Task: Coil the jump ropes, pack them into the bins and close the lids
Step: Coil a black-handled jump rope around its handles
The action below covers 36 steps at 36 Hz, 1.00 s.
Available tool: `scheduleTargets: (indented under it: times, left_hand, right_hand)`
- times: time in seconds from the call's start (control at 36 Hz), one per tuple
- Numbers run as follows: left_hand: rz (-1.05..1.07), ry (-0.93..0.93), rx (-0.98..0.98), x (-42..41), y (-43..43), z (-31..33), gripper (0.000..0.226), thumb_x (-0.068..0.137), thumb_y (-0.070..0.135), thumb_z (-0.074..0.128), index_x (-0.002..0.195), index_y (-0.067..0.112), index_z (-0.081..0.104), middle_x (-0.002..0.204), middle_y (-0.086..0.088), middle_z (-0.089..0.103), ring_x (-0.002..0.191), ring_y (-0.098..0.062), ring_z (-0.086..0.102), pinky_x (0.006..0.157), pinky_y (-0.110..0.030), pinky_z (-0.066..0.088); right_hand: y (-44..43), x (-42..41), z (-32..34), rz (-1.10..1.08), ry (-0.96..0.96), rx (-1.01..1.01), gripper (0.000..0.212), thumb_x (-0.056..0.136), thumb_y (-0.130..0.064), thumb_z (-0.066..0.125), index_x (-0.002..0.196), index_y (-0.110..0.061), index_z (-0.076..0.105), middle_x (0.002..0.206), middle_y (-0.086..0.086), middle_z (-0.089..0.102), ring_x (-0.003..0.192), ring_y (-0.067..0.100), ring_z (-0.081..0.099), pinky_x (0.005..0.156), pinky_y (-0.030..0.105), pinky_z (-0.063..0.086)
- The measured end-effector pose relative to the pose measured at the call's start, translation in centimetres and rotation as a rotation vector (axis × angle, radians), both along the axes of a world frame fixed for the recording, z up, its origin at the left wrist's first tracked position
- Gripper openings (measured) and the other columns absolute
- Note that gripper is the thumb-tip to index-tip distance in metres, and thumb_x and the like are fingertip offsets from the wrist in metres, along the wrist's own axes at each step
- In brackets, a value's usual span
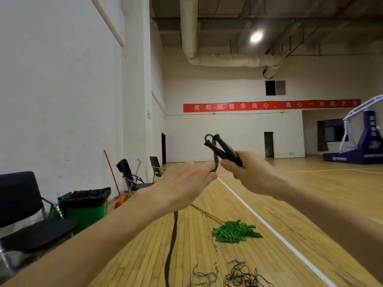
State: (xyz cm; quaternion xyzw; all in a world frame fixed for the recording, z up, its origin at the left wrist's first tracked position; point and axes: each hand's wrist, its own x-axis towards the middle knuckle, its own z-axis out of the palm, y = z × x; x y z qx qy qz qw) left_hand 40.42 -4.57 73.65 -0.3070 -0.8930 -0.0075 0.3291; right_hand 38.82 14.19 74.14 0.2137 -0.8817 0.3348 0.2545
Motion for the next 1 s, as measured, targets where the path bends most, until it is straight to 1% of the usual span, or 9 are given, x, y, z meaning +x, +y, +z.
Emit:
scheduleTargets:
  times: [0.11,0.19,0.25,0.33,0.5,0.67,0.78,0.86,1.0]
  left_hand:
    - [0.053,0.082,-0.184,1.0,-0.8,1.3,0.033,0.107,0.043,0.027,0.116,0.021,0.049,0.081,0.011,0.049,0.074,-0.007,0.052,0.072,-0.025,0.047]
    - [0.046,0.132,-0.285,1.3,-1.1,2.6,0.037,0.106,0.040,0.030,0.128,0.018,0.050,0.104,0.006,0.059,0.089,-0.010,0.060,0.083,-0.028,0.052]
    - [0.025,0.197,-0.365,1.1,-0.9,3.1,0.036,0.106,0.037,0.032,0.131,0.018,0.048,0.112,0.003,0.060,0.091,-0.011,0.059,0.080,-0.026,0.052]
    - [-0.043,0.281,-0.424,0.5,-0.8,3.5,0.028,0.106,0.029,0.040,0.128,0.018,0.053,0.107,0.003,0.058,0.084,-0.008,0.050,0.069,-0.021,0.045]
    - [-0.176,0.346,-0.474,0.4,-1.3,4.7,0.024,0.099,0.031,0.039,0.105,0.019,0.059,0.085,0.010,0.045,0.071,-0.011,0.046,0.056,-0.015,0.032]
    - [-0.275,0.150,-0.338,1.2,-1.5,5.4,0.051,0.096,0.054,0.023,0.099,0.022,0.063,0.087,0.013,0.053,0.071,-0.002,0.049,0.060,-0.014,0.037]
    - [-0.289,-0.067,-0.191,2.0,-1.8,5.8,0.022,0.101,0.037,0.044,0.086,0.034,0.059,0.079,0.020,0.056,0.079,0.005,0.054,0.073,-0.008,0.037]
    - [-0.317,-0.215,-0.092,2.6,-1.8,6.1,0.029,0.103,0.027,0.049,0.079,0.043,0.053,0.071,0.026,0.056,0.071,0.003,0.053,0.068,-0.009,0.036]
    - [-0.497,-0.493,0.096,3.2,-2.1,6.8,0.023,0.097,0.032,0.053,0.078,0.032,0.066,0.063,0.001,0.046,0.055,-0.012,0.040,0.053,-0.021,0.034]
  right_hand:
    - [0.4,0.1,-0.3,-0.143,0.037,0.155,0.028,0.106,-0.036,0.046,0.093,-0.013,0.054,0.067,-0.002,0.047,0.053,0.014,0.039,0.046,0.021,0.027]
    - [0.7,0.3,-0.5,-0.184,0.039,0.237,0.026,0.107,-0.036,0.045,0.095,-0.015,0.055,0.068,-0.002,0.050,0.052,0.012,0.041,0.042,0.019,0.028]
    - [0.6,0.6,-0.3,-0.177,-0.005,0.302,0.024,0.107,-0.036,0.044,0.094,-0.018,0.054,0.069,-0.002,0.050,0.051,0.012,0.040,0.044,0.019,0.028]
    - [0.3,1.4,0.4,-0.137,-0.097,0.431,0.030,0.108,-0.035,0.042,0.081,-0.021,0.046,0.068,-0.002,0.046,0.051,0.012,0.037,0.047,0.021,0.030]
    - [0.3,3.6,0.5,-0.009,-0.188,0.638,0.030,0.107,-0.038,0.044,0.082,-0.021,0.046,0.068,-0.003,0.043,0.052,0.011,0.036,0.045,0.018,0.030]
    - [0.4,5.0,0.2,0.063,-0.101,0.684,0.023,0.106,-0.041,0.044,0.092,-0.024,0.048,0.072,-0.005,0.047,0.050,0.006,0.039,0.049,0.014,0.036]
    - [0.7,5.5,0.3,0.107,-0.049,0.681,0.019,0.105,-0.045,0.045,0.094,-0.029,0.049,0.070,-0.007,0.048,0.049,-0.002,0.045,0.053,0.012,0.038]
    - [0.8,6.1,0.6,0.143,0.007,0.693,0.017,0.104,-0.046,0.045,0.090,-0.037,0.045,0.070,-0.008,0.049,0.053,-0.006,0.047,0.057,0.014,0.039]
    - [0.8,7.0,1.0,0.169,0.160,0.698,0.024,0.101,-0.050,0.044,0.080,-0.041,0.036,0.070,-0.009,0.050,0.060,-0.001,0.050,0.062,0.015,0.042]
